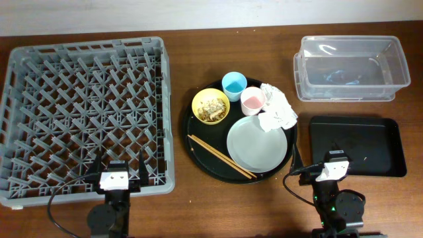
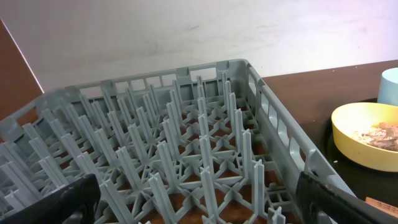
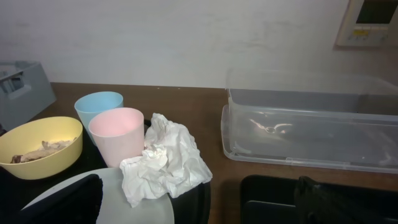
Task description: Sort waste into correct bins and load items into the dishwasher rack
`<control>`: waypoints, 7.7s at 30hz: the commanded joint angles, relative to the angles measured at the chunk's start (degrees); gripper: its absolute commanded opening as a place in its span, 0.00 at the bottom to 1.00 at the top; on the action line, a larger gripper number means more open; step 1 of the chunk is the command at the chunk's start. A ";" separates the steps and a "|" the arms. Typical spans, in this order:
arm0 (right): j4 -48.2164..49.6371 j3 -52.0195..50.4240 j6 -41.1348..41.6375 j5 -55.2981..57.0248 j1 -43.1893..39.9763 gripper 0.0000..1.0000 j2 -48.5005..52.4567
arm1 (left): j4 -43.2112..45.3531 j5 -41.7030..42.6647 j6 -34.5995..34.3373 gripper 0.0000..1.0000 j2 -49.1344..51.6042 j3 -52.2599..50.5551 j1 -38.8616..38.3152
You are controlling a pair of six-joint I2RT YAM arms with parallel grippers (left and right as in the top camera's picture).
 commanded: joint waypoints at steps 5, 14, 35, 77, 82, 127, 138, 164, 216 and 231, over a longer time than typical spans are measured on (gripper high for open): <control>-0.09 -0.44 -0.37 -0.57 0.26 0.99 -0.48 | -0.26 0.44 1.11 0.99 -0.44 -0.11 0.35; 0.28 -0.44 -0.55 1.16 0.26 0.99 -0.48 | -0.26 0.44 1.11 0.99 -0.44 -0.11 0.35; -0.11 -0.44 -0.55 0.33 0.26 0.99 -0.48 | -0.26 0.44 1.11 0.99 -0.44 -0.11 0.35; -0.11 -0.44 -0.55 0.33 0.26 0.99 -0.48 | -22.14 66.20 -7.54 0.99 62.34 66.16 -2.14; -0.11 -0.44 -0.55 0.33 0.26 0.99 -0.48 | -28.94 44.72 -5.46 0.99 69.53 75.14 -15.06; -0.11 -0.44 -0.55 0.33 0.26 0.99 -0.48 | -46.64 16.48 5.66 0.62 129.79 118.66 -39.43; -0.13 -0.44 -0.55 0.33 0.26 0.99 -0.48 | -46.75 16.87 6.34 0.61 131.69 118.44 -41.48; -0.11 -0.44 -0.55 0.33 0.26 0.99 -0.48 | -45.68 13.25 4.48 0.15 134.20 118.86 -42.16; -0.11 -0.44 -0.55 0.33 0.26 0.99 -0.48 | -79.82 68.89 -14.53 0.01 134.29 130.16 15.23; -0.11 -0.44 -0.55 0.33 0.26 0.99 -0.48 | -73.11 70.73 -13.66 0.02 134.29 119.34 23.12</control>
